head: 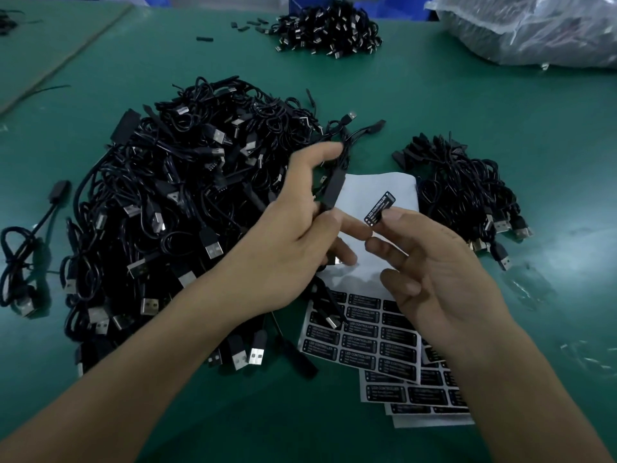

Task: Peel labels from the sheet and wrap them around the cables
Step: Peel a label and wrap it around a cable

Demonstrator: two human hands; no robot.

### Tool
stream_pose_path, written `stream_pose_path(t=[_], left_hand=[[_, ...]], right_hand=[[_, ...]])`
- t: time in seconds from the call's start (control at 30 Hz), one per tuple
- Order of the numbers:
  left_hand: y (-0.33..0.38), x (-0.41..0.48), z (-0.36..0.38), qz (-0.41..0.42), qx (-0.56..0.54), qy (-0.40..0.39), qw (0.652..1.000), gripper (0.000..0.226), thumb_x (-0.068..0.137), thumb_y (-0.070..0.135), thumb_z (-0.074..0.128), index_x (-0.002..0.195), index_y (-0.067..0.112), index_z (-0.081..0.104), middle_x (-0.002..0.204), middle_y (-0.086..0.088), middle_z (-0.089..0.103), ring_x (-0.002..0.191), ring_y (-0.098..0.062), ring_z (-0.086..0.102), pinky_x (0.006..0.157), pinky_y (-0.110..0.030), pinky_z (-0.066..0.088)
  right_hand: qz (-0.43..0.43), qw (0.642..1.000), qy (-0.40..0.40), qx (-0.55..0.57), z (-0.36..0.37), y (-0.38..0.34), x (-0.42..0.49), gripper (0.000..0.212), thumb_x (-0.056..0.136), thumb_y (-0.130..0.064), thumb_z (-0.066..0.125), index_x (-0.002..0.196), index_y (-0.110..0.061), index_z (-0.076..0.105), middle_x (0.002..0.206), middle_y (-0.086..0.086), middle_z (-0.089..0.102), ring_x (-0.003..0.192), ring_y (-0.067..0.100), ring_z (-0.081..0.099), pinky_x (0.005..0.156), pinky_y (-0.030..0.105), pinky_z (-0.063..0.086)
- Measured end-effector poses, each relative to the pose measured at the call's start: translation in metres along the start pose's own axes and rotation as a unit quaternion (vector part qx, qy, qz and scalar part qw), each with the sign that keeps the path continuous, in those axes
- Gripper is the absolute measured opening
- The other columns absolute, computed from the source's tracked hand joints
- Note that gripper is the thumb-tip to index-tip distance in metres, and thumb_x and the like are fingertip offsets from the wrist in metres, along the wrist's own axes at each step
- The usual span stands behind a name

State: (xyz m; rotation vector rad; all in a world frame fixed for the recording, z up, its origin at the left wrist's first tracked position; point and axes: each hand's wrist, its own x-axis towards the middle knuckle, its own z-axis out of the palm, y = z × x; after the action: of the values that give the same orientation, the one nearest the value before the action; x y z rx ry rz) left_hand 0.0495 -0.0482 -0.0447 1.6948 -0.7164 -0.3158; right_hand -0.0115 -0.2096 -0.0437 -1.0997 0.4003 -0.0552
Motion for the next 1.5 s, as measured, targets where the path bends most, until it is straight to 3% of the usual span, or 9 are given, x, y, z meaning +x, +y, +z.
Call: stream_pose_path(t=[0.1,0.2,0.3,0.47,0.63,0.73,0.87,1.07,1.5], left_hand=[[0.0,-0.001,0.004,-0.023,-0.02,-0.009,0.999,0.028,0.101,0.015,0.037,0.12,0.034,0.029,0.095,0.004,0.076,0.07,-0.012,0.071,0.061,-0.014,0.05],[0.001,-0.001,0.006,-0.053,0.0,-0.039,0.998,0.012,0.101,0.023,0.039,0.108,0.032,0.035,0.096,0.007,0.077,0.076,-0.012,0.072,0.061,-0.017,0.05],[0.001,-0.001,0.006,-0.073,0.023,-0.06,0.995,0.003,0.101,0.028,0.041,0.104,0.027,0.04,0.098,0.011,0.077,0.083,-0.011,0.074,0.065,-0.023,0.053],[0.003,-0.001,0.005,-0.084,0.056,-0.031,0.994,0.006,0.1,0.019,0.06,0.096,0.015,0.058,0.089,0.008,0.077,0.081,-0.008,0.073,0.075,-0.034,0.059],[0.008,-0.001,0.005,-0.05,0.092,0.015,0.994,0.018,0.089,0.033,0.063,0.088,0.021,0.076,0.078,0.003,0.075,0.074,-0.015,0.072,0.076,-0.042,0.06],[0.008,0.001,0.004,-0.069,0.086,0.018,0.994,0.018,0.094,0.022,0.063,0.086,0.016,0.078,0.075,-0.004,0.075,0.069,-0.017,0.071,0.072,-0.04,0.062],[0.008,0.003,0.003,-0.122,0.01,0.036,0.992,0.024,0.094,0.007,0.062,0.08,0.018,0.077,0.074,-0.004,0.075,0.059,-0.006,0.062,0.058,-0.018,0.054],[0.011,0.002,0.002,-0.15,-0.06,0.016,0.987,0.02,0.098,0.005,0.058,0.09,0.012,0.075,0.077,-0.004,0.077,0.063,-0.007,0.068,0.058,-0.016,0.054],[0.011,0.003,0.001,-0.159,-0.065,0.002,0.985,0.014,0.098,0.004,0.059,0.1,0.009,0.072,0.083,-0.006,0.078,0.068,-0.01,0.072,0.061,-0.016,0.055]], right_hand=[[-0.006,1.0,-0.001,0.004,0.0,-0.001,-0.001,0.015,0.054,-0.028,0.08,0.065,-0.022,0.072,0.085,-0.003,0.066,0.057,0.003,0.052,0.032,0.014,0.022],[-0.01,0.999,-0.029,-0.014,0.002,-0.002,-0.002,0.008,0.059,-0.028,0.077,0.06,-0.023,0.071,0.063,-0.009,0.056,0.048,0.003,0.041,0.031,0.012,0.02],[-0.013,0.999,-0.029,-0.024,0.002,-0.002,-0.002,0.008,0.064,-0.026,0.077,0.059,-0.023,0.071,0.06,-0.008,0.048,0.046,0.004,0.035,0.031,0.012,0.022],[-0.021,0.999,0.006,-0.038,0.002,0.0,-0.001,0.01,0.056,-0.03,0.08,0.061,-0.023,0.075,0.062,-0.006,0.05,0.051,0.003,0.041,0.033,0.011,0.026],[-0.042,0.998,0.023,-0.047,0.003,0.002,-0.001,0.018,0.051,-0.035,0.081,0.064,-0.023,0.076,0.068,-0.004,0.055,0.056,0.003,0.048,0.035,0.008,0.031],[-0.051,0.997,0.022,-0.047,0.003,0.003,-0.001,0.017,0.053,-0.036,0.081,0.064,-0.024,0.076,0.066,-0.004,0.057,0.057,0.003,0.051,0.036,0.008,0.032],[-0.064,0.997,0.018,-0.042,0.006,0.005,-0.003,0.011,0.058,-0.032,0.079,0.064,-0.023,0.077,0.068,-0.005,0.064,0.062,0.002,0.057,0.036,0.012,0.031],[-0.073,0.994,0.033,-0.068,0.005,0.008,-0.003,0.012,0.078,-0.021,0.078,0.067,-0.025,0.078,0.072,-0.007,0.069,0.071,0.005,0.061,0.047,0.017,0.039],[-0.104,0.987,0.041,-0.114,0.004,0.01,-0.002,0.015,0.083,-0.021,0.077,0.068,-0.024,0.078,0.069,-0.005,0.066,0.066,0.005,0.058,0.055,0.018,0.045]])
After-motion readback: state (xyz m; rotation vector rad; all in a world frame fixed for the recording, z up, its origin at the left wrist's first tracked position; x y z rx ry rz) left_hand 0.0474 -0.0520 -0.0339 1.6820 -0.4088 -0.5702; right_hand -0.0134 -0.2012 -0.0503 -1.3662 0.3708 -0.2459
